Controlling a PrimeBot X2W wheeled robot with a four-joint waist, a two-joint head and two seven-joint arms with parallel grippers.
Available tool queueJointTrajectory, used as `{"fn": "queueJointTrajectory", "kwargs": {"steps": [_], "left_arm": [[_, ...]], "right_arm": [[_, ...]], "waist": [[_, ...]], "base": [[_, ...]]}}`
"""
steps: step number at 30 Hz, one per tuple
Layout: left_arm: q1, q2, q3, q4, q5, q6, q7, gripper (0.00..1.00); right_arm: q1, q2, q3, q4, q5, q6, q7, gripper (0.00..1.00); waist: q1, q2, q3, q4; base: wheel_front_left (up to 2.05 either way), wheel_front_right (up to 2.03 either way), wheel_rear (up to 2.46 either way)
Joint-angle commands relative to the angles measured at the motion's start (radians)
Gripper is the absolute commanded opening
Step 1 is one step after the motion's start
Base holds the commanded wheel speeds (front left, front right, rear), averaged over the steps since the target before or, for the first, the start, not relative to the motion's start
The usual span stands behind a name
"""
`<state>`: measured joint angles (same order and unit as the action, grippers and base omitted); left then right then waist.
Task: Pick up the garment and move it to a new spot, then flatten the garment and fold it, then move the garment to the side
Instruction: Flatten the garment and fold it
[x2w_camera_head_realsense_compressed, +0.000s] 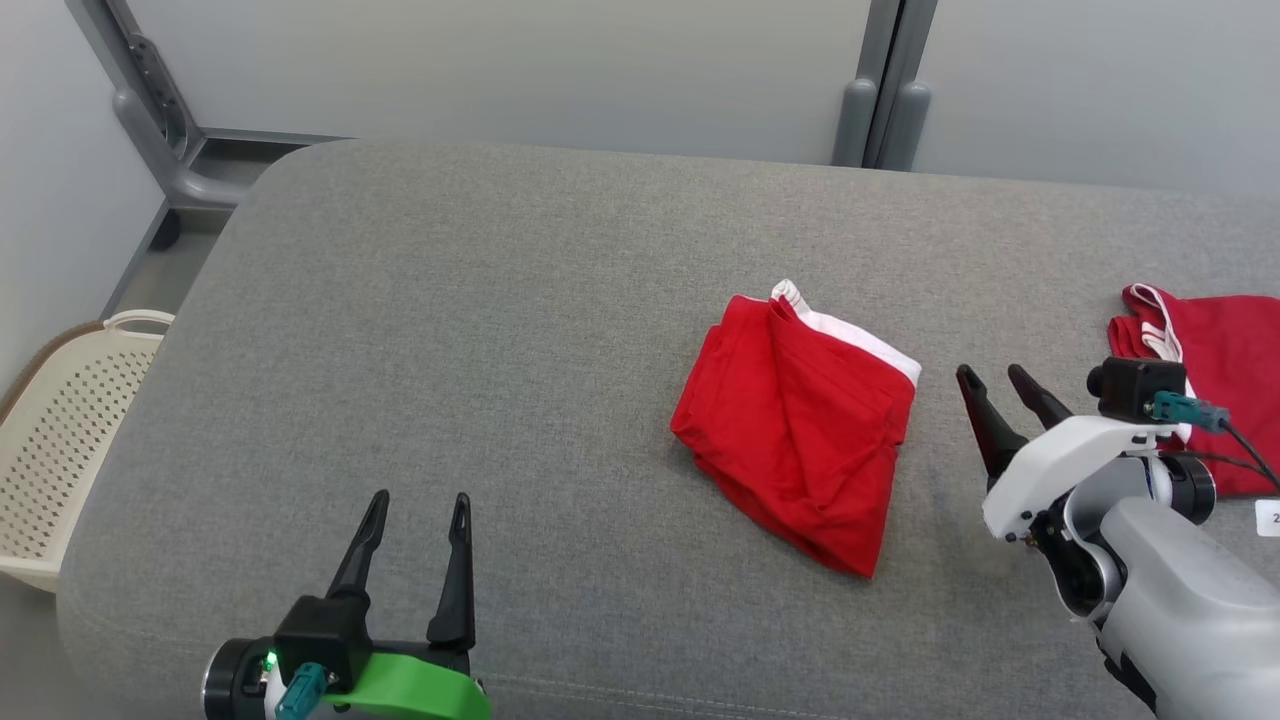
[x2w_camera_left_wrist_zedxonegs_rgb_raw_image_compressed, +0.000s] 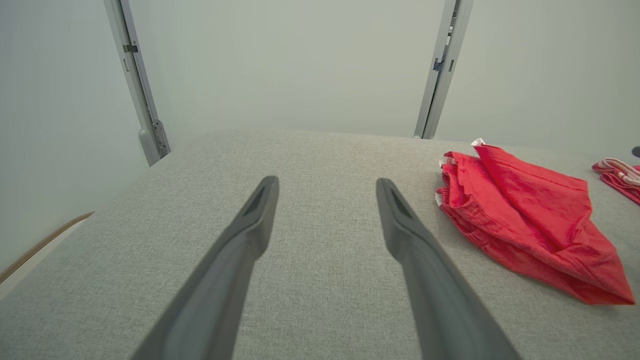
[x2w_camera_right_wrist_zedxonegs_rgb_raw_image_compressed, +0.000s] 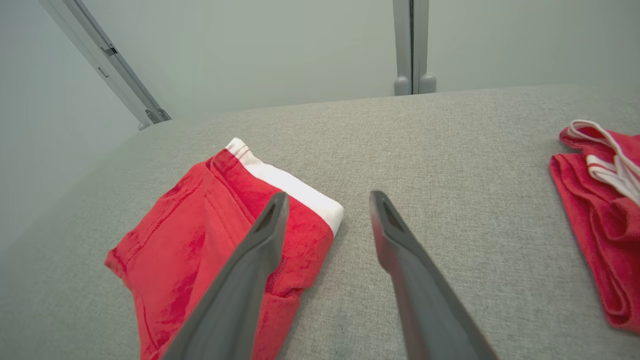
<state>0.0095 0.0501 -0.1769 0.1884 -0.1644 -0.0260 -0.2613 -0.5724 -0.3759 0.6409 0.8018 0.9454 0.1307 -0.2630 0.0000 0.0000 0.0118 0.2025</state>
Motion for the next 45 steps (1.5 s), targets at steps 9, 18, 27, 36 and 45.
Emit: {"fn": "queueJointTrajectory", "kwargs": {"steps": [9, 18, 27, 36, 45], "left_arm": [[-0.014, 0.001, -0.005, -0.005, 0.005, -0.004, -0.003, 1.00], [-0.039, 0.001, -0.018, -0.004, -0.005, 0.000, -0.003, 1.00], [-0.042, 0.001, -0.017, -0.006, -0.010, 0.008, -0.003, 1.00], [-0.053, 0.001, -0.027, 0.001, -0.008, 0.003, -0.003, 1.00], [-0.056, 0.001, -0.025, 0.007, -0.006, 0.000, -0.003, 1.00]], "right_arm": [[0.001, 0.044, -0.026, 0.082, -0.176, 0.000, -0.003, 0.00], [-0.076, 0.124, -0.007, 0.247, -0.263, -0.001, -0.003, 0.00], [-0.093, 0.161, 0.014, 0.317, -0.250, -0.001, -0.003, 0.00], [-0.109, 0.203, 0.047, 0.303, -0.230, -0.001, -0.003, 0.00], [-0.123, 0.238, 0.067, 0.287, -0.234, -0.001, -0.003, 0.00]], "waist": [[0.0000, 0.0000, 0.022, 0.016], [0.0000, 0.0000, 0.062, 0.055], [0.0000, 0.0000, 0.073, 0.068], [0.0000, 0.0000, 0.076, 0.077], [0.0000, 0.0000, 0.078, 0.109]], "base": [[0.00, 0.00, 0.00], [0.00, 0.00, 0.00], [0.00, 0.00, 0.00], [0.00, 0.00, 0.00], [0.00, 0.00, 0.00]]}}
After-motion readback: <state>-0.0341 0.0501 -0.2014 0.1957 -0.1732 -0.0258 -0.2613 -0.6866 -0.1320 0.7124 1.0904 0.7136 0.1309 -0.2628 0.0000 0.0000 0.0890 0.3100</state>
